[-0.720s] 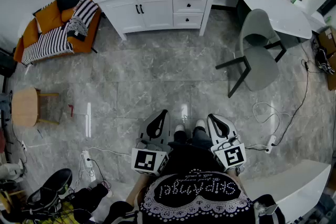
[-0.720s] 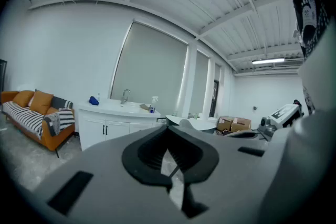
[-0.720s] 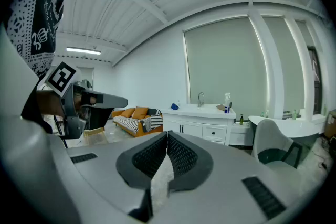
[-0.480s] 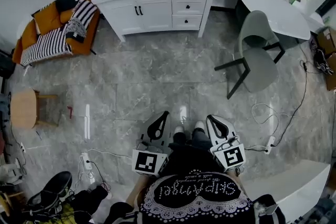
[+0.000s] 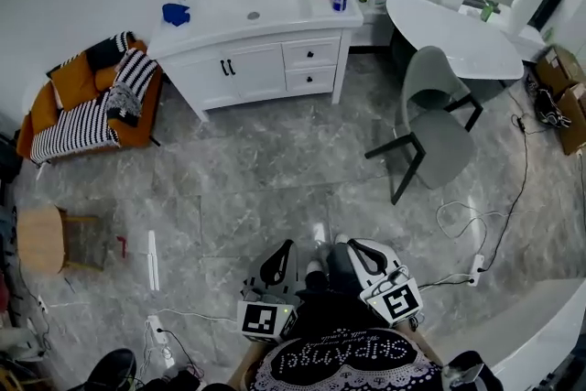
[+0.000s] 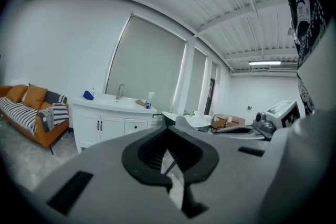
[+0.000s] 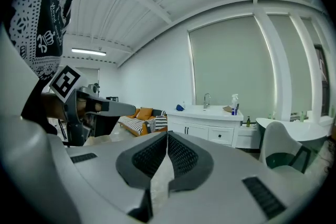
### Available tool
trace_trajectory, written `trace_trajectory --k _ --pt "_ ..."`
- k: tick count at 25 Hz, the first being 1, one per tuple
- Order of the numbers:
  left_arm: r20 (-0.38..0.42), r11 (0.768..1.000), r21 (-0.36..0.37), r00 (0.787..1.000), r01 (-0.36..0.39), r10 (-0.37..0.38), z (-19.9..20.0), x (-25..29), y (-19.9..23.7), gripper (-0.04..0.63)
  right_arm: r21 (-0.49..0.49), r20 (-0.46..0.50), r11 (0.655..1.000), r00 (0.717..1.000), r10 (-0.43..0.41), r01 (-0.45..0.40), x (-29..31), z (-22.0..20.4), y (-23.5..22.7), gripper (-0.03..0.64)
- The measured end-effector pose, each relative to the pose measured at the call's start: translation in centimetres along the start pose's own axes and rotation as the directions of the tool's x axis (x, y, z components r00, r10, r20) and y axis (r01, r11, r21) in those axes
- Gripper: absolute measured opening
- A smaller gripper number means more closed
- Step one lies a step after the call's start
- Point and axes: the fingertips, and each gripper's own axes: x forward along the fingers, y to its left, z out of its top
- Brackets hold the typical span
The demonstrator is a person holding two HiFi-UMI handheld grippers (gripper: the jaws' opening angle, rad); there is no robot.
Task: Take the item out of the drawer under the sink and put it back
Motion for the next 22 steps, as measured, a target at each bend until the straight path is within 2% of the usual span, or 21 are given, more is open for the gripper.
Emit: trace_trajectory --k 10,15,19,22 --pt "-0.021 0.998 -0.006 0.998 -0.054 0.054 1.7 6.3 3.4 0.005 -0.04 -0.037 0.999 0.999 0.032 -0.033 5.7 0.6 -4.7 0.02" --pt "0.037 0.997 0.001 0.996 -0.076 0.076 4.7 10.5 4.8 0.005 -0.064 -0.015 0.996 0.998 0.067 -0.068 9.8 2.2 -8.7 0.02" --pt "0.103 0.992 -0.015 0.987 -0.125 0.126 7.7 13.9 6.3 0.005 -0.101 -0.016 0.987 0.993 0.121 -0.122 13.0 3.7 -11.4 0.02" --pt "0.101 0.985 0.0 0.98 -0.173 0.172 8.5 15.6 7.9 0.005 -0.124 -0.015 0.98 0.988 0.153 -0.154 14.8 4.4 -12.8 0.02"
